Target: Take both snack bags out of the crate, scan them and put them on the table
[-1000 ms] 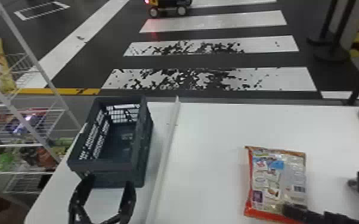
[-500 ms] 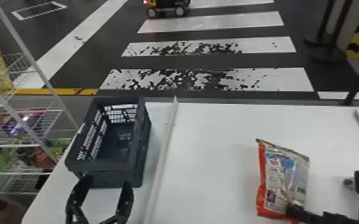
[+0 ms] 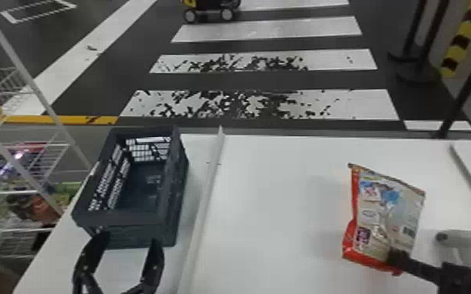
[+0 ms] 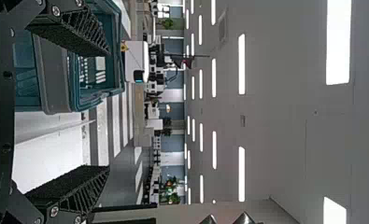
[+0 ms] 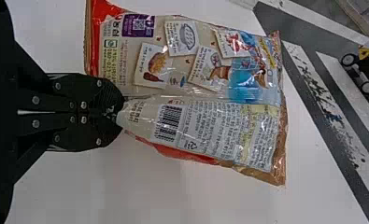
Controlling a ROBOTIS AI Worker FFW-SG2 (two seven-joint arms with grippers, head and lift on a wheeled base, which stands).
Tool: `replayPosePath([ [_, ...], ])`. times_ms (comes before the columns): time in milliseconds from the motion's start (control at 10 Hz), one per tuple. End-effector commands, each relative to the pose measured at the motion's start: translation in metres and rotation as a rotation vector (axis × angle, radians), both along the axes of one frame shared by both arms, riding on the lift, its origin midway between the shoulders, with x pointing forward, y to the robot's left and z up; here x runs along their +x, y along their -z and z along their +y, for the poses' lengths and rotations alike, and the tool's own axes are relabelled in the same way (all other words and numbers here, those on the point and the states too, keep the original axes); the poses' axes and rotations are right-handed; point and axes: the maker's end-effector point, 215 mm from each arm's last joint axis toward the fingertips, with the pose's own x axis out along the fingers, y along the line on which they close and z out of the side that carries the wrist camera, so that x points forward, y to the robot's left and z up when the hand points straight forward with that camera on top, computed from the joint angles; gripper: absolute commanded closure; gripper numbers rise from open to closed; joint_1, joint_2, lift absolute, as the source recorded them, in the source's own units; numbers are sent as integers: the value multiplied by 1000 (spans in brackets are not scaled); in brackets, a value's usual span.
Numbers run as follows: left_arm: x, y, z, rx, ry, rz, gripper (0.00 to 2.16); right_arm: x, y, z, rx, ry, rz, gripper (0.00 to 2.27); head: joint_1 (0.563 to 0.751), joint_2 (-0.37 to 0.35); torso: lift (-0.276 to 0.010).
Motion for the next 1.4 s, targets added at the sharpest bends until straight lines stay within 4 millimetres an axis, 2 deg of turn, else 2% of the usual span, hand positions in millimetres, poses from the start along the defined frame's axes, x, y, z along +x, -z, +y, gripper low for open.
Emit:
replayPosePath([
  [0,0,-2,0,1,0,-4,140,16,-25,-30,-11,62,-55,2260,695,143,-94],
  [200,-1,-3,2,8,4,-3,140,39,-55,-83,-34,167,-119,2260,695,89,-94],
  [300,-2,-3,5,10,0,-1,140,49,-72,-123,-67,229,-155,2260,695,48,-94],
  [500,-6,-2,13,19,-11,4,140,61,-82,-200,-147,364,-193,2260,695,-57,-94],
  [600,-8,-1,15,21,-14,8,140,64,-83,-240,-182,436,-206,2260,695,-86,-94],
  [700,-8,1,17,22,-18,12,140,63,-81,-279,-210,506,-216,2260,695,-148,-94],
  [900,-9,2,16,17,-23,13,140,58,-73,-350,-287,630,-226,2260,695,-268,-94],
  [1000,-9,2,16,13,-26,13,140,57,-73,-383,-332,684,-239,2260,695,-293,-94],
  [1100,-10,6,16,13,-29,21,140,58,-70,-416,-371,738,-245,2260,695,-348,-94],
  [1300,-12,11,16,11,-36,30,140,55,-67,-469,-450,802,-242,2260,695,-350,-94],
])
